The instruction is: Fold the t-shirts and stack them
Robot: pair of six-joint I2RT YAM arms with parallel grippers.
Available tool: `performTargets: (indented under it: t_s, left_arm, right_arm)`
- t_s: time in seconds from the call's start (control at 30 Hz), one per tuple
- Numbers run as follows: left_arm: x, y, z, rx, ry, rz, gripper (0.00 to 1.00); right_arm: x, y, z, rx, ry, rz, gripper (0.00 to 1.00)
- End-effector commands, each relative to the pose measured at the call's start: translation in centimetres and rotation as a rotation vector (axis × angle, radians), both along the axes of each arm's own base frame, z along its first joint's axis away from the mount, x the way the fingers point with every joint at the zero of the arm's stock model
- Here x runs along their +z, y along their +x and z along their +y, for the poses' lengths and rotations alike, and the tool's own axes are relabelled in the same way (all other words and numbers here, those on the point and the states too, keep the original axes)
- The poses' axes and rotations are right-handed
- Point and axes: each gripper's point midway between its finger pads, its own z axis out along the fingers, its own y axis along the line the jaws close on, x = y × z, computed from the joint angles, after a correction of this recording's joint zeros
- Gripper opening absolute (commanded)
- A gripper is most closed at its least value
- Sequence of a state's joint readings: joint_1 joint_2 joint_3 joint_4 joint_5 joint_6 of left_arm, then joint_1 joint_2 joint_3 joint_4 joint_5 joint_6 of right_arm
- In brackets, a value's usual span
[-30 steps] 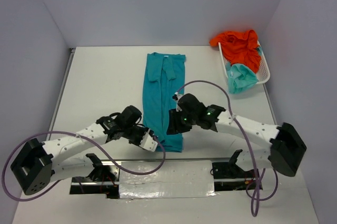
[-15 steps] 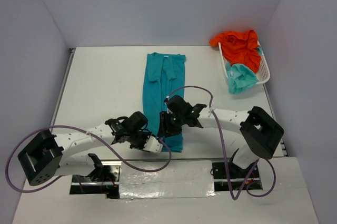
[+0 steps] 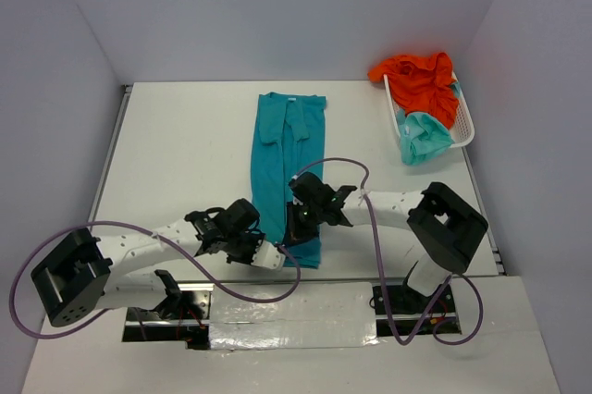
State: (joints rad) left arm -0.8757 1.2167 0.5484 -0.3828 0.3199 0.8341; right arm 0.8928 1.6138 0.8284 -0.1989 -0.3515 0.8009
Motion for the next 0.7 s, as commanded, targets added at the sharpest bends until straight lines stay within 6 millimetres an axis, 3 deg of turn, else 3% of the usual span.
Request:
performTargets:
  t_s: [0.0,0.2,0.23,0.27,0.3,0.37,0.57,0.67]
  left_arm:
    - [0.5,-0.7,0.6,0.005,0.002,0.009,0.0]
    - [0.7,-1.3,2.2,-0.003,0.01,-0.031,0.0]
    - [0.8,-1.6,2.3,-0.01,-0.002,-0.032,0.0]
    - [0.8,-1.6,2.2,-0.01,-0.009,-0.033,0.0]
    - [0.6,-1.7,2.3,-0.008,-0.011,-0.031,0.0]
    - [0.7,-1.5,1.9,-0.007,-0.019,-0.035,0.0]
    - [0.1,-2.3,2.0,-0.003,0.039,0.037,0.0]
    - [-0.4,-3.2,2.2,-0.038,0.062,0.052,0.0]
  right_arm:
    - [-0.6,-1.0,-0.3,0.002,0.008,0.022,0.0]
    - [-1.0,-2.4,-1.1,0.015,0.02,0.024,0.03]
    - [-1.1,-2.4,-1.1,0.02,0.023,0.022,0.09]
    - [-1.2,-2.2,-0.8,0.027,0.03,0.019,0.24]
    - [-1.1,-2.3,-0.5,0.044,0.041,0.022,0.32]
    - [-0.3,-1.7,0.0,0.07,0.052,-0.007,0.42]
    - [3.5,2.0,0.2,0.063,0.076,-0.164,0.49]
    - [3.9,3.9,-0.6,-0.012,0.065,-0.174,0.44]
